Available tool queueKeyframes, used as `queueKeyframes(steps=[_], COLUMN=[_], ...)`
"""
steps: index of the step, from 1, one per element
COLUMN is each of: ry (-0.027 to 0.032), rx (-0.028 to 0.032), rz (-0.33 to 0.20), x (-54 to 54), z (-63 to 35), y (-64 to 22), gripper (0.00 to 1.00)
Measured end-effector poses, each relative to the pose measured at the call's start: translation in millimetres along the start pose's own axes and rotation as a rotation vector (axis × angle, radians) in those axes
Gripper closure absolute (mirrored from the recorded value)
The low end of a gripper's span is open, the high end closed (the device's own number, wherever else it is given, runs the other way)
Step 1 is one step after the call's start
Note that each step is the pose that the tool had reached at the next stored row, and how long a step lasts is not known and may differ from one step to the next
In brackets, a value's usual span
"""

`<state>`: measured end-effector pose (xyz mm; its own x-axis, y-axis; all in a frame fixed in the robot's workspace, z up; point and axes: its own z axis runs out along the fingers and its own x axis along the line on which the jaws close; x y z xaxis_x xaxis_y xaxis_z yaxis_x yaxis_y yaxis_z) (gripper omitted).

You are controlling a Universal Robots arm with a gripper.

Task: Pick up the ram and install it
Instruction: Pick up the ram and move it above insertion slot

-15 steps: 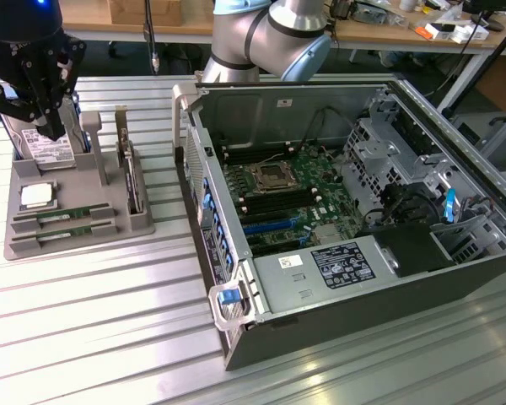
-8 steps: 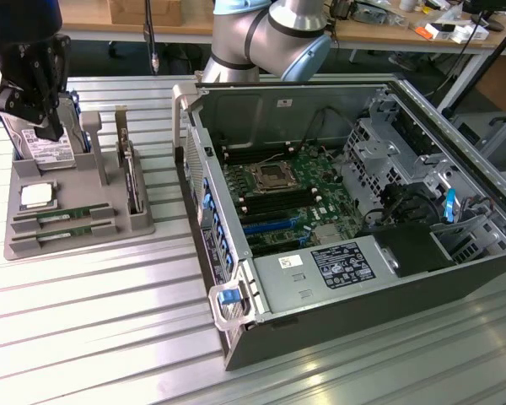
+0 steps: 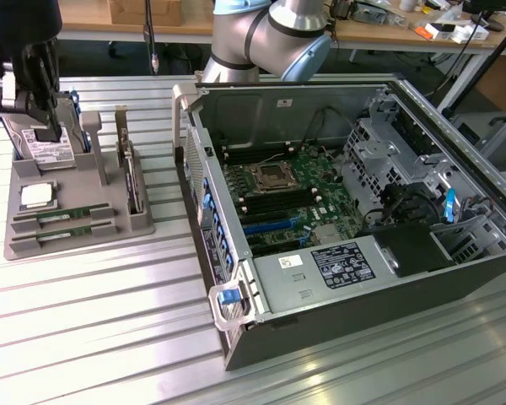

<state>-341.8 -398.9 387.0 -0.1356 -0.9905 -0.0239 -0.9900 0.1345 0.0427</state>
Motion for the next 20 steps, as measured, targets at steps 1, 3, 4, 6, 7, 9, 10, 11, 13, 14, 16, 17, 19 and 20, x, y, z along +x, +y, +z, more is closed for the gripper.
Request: queueKeyframes(steps=[1,3,4,6,7,9,10,11,13,14,16,17,19,20], ry=[0.0020,0.0057,0.0072,0.0087,0.0095,0.0115,0.0117,0.0115,0.0091,0.0078,0.0062,0.0056,0.0046,0.0039], rx=[-0.0011,-0.0032,-0.0040,-0.0049,-0.0053,-0.0065,-0.0066,-0.0065,-0.0051,-0.0043,-0.0035,-0.0031,-0.0024,-0.0018], rz=[-0.047,-0.134,-0.170,-0.206,-0.225,-0.270,-0.273,-0.268,-0.214,-0.182,-0.144,-0.128,-0.100,-0.078], x=[0.0,0.0,0.0,0.0,0.0,0.1,0.1,0.0,0.0,0.0,0.1,0.1,0.1,0.1], z=[0.3,0.9,1.1,1.3,1.5,1.7,1.6,1.8,2.7,3.4,4.1,4.4,4.9,5.4], y=[0.0,-0.1,0.0,-0.1,-0.1,-0.1,-0.1,-0.1,-0.1,-0.1,-0.2,-0.2,-0.2,-0.2], gripper=[0.89,0.89,0.89,0.89,0.89,0.89,0.89,0.89,0.89,0.89,0.89,0.89,0.89,0.89])
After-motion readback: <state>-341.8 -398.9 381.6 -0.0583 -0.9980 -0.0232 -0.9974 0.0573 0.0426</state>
